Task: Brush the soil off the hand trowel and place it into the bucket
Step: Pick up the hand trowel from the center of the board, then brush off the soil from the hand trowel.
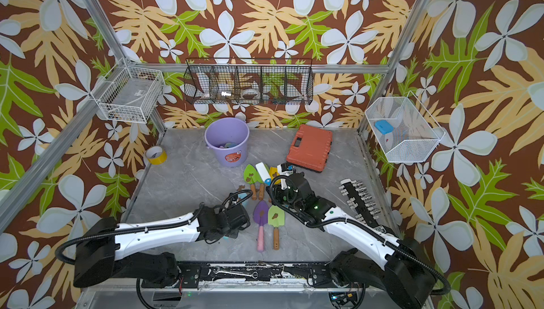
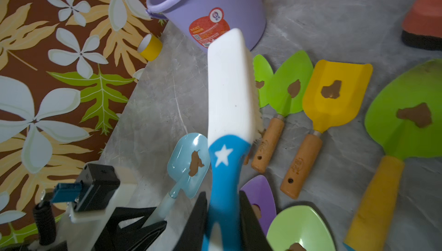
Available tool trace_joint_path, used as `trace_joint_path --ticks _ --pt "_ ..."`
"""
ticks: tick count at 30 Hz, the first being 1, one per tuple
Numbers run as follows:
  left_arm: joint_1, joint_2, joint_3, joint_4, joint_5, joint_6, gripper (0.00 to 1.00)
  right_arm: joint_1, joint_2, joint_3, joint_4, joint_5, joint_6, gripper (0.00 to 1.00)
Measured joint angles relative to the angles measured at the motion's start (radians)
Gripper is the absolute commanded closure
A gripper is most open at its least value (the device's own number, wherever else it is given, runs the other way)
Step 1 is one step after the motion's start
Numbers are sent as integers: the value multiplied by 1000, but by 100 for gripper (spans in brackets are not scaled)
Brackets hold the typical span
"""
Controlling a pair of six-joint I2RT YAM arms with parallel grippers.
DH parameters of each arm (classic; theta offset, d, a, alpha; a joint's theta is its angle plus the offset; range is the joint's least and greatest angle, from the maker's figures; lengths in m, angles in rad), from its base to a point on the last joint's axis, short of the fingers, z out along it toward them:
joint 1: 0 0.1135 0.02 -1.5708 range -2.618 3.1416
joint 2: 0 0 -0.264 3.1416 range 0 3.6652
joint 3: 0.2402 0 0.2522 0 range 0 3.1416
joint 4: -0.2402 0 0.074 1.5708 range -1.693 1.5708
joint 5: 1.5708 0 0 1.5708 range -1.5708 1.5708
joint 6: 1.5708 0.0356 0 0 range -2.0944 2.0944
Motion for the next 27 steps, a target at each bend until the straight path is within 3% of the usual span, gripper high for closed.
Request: trace_joint_path --ticks 5,8,14,22,27 --pt "165 -137 23 -21 51 95 100 7 38 106 -140 -104 -93 100" --pt "205 -173 17 -23 103 140 100 14 36 158 -220 -138 -126 100" --pt "225 -154 17 -20 125 170 100 51 38 213 -298 -171 -161 100" --pt "225 -145 7 -6 132 185 100 178 167 312 -381 -179 -204 100" --pt "225 -158 0 -2 134 185 100 196 262 369 -421 -158 -224 100"
